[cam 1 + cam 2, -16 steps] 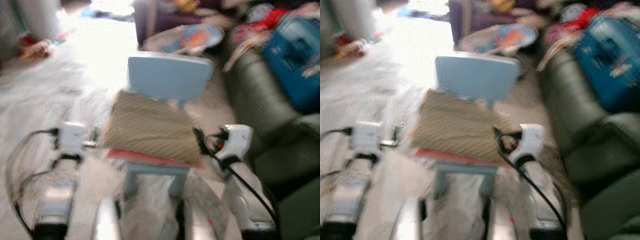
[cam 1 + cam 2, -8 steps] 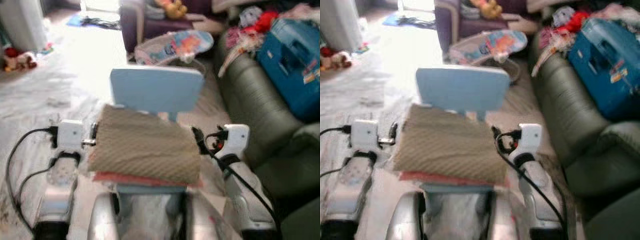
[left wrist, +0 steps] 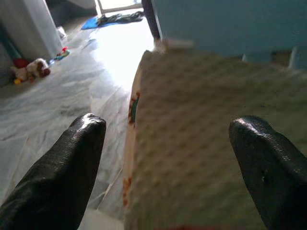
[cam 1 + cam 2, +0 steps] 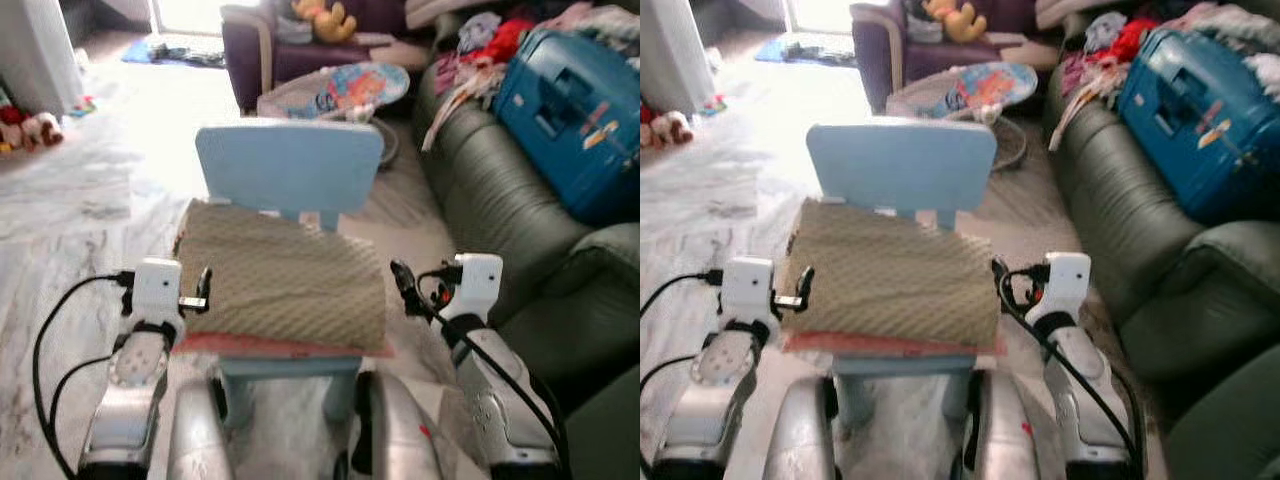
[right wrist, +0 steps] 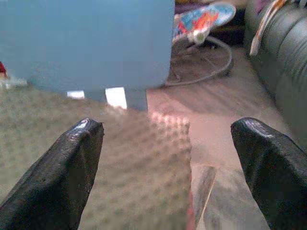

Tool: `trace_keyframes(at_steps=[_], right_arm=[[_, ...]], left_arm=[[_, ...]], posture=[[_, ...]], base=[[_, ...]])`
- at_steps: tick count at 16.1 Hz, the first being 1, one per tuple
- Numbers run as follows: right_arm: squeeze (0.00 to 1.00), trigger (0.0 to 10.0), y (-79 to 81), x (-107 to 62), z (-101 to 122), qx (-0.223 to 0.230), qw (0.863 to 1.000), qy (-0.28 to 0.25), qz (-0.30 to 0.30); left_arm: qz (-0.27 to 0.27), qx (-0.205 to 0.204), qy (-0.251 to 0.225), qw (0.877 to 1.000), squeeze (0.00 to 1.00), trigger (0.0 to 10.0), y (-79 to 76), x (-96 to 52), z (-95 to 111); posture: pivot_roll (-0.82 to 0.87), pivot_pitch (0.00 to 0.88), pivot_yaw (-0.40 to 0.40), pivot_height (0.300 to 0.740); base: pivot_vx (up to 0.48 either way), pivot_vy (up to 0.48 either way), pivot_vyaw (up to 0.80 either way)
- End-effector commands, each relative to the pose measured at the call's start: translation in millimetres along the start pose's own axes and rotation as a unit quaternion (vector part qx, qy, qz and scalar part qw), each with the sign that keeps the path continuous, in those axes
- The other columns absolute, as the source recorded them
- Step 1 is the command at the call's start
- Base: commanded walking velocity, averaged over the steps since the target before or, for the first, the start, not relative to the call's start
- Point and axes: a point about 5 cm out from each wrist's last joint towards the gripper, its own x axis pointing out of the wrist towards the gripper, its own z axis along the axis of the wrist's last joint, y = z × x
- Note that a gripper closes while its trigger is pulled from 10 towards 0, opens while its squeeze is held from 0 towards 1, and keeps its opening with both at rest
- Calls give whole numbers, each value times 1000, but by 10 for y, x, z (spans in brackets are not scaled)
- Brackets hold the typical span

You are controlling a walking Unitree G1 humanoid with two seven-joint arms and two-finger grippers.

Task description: Move the pillow to the sofa

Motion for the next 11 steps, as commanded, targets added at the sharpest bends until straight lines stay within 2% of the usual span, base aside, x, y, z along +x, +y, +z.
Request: trace_keyframes(at_steps=[1, 6, 7, 8, 9, 10, 11], right_arm=[[0, 10000, 10, -5, -1, 6, 1000, 11, 9], [0, 10000, 39, 108, -48, 10, 997, 56, 42], [0, 10000, 75, 164, -150, -6, 993, 97, 59], [388, 10000, 122, 222, -186, -11, 991, 111, 74], [388, 10000, 142, 245, -180, -12, 991, 110, 79], [1000, 10000, 164, 274, -178, -14, 990, 112, 80], [1000, 10000, 176, 307, -185, -15, 990, 115, 77]], left_arm=[[8, 18, 5, 1000, 0, 10000, 56, -5, 1], [1, 17, 27, 1000, 0, 10000, 155, 70, -16], [-8, 3, 32, 999, 169, 10000, 178, 113, -39], [-10, -2, 37, 999, 1000, 10000, 201, 151, -57], [-8, -2, 39, 999, 1000, 10000, 213, 164, -62], [-8, -7, 45, 999, 1000, 10000, 221, 175, -72], [-10, -9, 49, 999, 1000, 10000, 213, 193, -71]], posture=[[2, 0, -102, 498], [3, 0, -103, 488], [4, 0, -105, 488], [9, 0, -107, 488], [9, 0, -108, 488], [7, 0, -109, 488], [7, 0, -111, 488]], base=[[0, 0, 0], [0, 0, 0], [0, 0, 0], [0, 0, 0], [0, 0, 0], [0, 0, 0], [0, 0, 0]])
